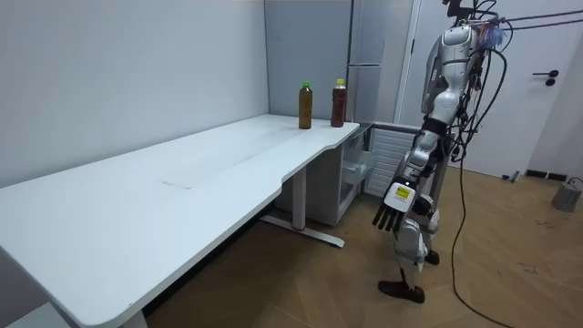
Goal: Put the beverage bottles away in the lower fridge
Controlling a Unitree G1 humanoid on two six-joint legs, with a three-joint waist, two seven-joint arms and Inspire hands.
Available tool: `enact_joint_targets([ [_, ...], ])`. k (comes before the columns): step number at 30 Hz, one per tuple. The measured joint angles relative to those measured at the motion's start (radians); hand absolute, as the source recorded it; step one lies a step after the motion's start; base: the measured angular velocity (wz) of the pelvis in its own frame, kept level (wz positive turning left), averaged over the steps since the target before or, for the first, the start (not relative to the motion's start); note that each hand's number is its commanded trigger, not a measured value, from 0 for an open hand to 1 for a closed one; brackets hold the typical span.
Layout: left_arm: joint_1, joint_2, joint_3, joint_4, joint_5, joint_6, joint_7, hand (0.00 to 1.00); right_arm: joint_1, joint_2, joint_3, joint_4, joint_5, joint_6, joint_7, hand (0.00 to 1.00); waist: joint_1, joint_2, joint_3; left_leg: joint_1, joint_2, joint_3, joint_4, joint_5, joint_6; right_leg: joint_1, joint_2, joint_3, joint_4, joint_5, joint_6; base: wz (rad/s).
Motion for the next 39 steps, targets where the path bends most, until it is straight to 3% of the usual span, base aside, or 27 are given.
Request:
enact_joint_targets([
  [3, 0.008, -0.006, 0.000, 0.001, 0.005, 0.000, -0.004, 0.00, 0.015, -0.003, -0.001, -0.016, 0.001, -0.001, -0.005, 0.00, 0.003, 0.001, 0.0001, -0.002, 0.003, 0.000, -0.006, 0.000, -0.001, 0.001, 0.004, 0.002, -0.001, 0.002, -0.003, -0.02],
  [9, 0.009, -0.020, 0.000, -0.001, 0.006, -0.001, -0.019, 0.00, 0.024, 0.001, 0.009, -0.026, 0.012, -0.001, -0.012, 0.00, 0.004, -0.007, -0.0092, 0.009, 0.004, 0.001, -0.019, 0.010, -0.003, 0.006, 0.009, 0.004, -0.018, 0.011, -0.005, 0.00],
  [18, 0.025, -0.019, 0.000, 0.001, 0.004, -0.020, -0.029, 0.00, 0.042, 0.005, 0.011, -0.017, 0.069, -0.012, -0.012, 0.00, 0.003, -0.009, -0.0067, 0.020, 0.004, 0.001, -0.031, 0.010, -0.004, 0.021, 0.013, -0.001, -0.033, 0.015, -0.005, 0.00],
  [25, 0.035, -0.032, 0.024, -0.004, -0.037, -0.020, 0.039, 0.00, 0.042, 0.009, 0.010, -0.018, 0.090, 0.001, -0.011, 0.00, 0.004, -0.017, -0.0053, 0.011, 0.004, -0.012, -0.028, 0.010, -0.005, 0.021, 0.013, -0.016, -0.034, 0.016, -0.005, 0.04],
  [30, 0.047, -0.036, 0.064, -0.002, -0.161, -0.019, 0.104, 0.00, 0.042, 0.009, 0.011, -0.013, 0.095, 0.010, -0.013, 0.00, 0.010, -0.015, -0.0046, 0.020, 0.004, -0.016, -0.027, 0.010, -0.005, 0.041, 0.013, -0.030, -0.036, 0.016, -0.005, 0.03],
  [36, 0.046, -0.041, 0.127, -0.005, -0.310, -0.020, 0.204, 0.00, 0.044, 0.006, 0.016, 0.017, 0.118, 0.023, -0.011, 0.00, 0.048, -0.015, -0.0072, 0.030, 0.004, -0.037, -0.029, 0.008, -0.008, 0.066, 0.015, -0.051, -0.048, 0.015, -0.005, 0.08],
  [39, 0.053, -0.044, 0.163, -0.059, -0.402, -0.021, 0.264, 0.00, 0.052, 0.006, 0.019, 0.012, 0.109, 0.023, -0.021, 0.00, 0.066, -0.015, -0.0079, 0.028, 0.003, -0.047, -0.024, 0.008, -0.008, 0.071, 0.015, -0.058, -0.049, 0.015, -0.005, 0.08],
])
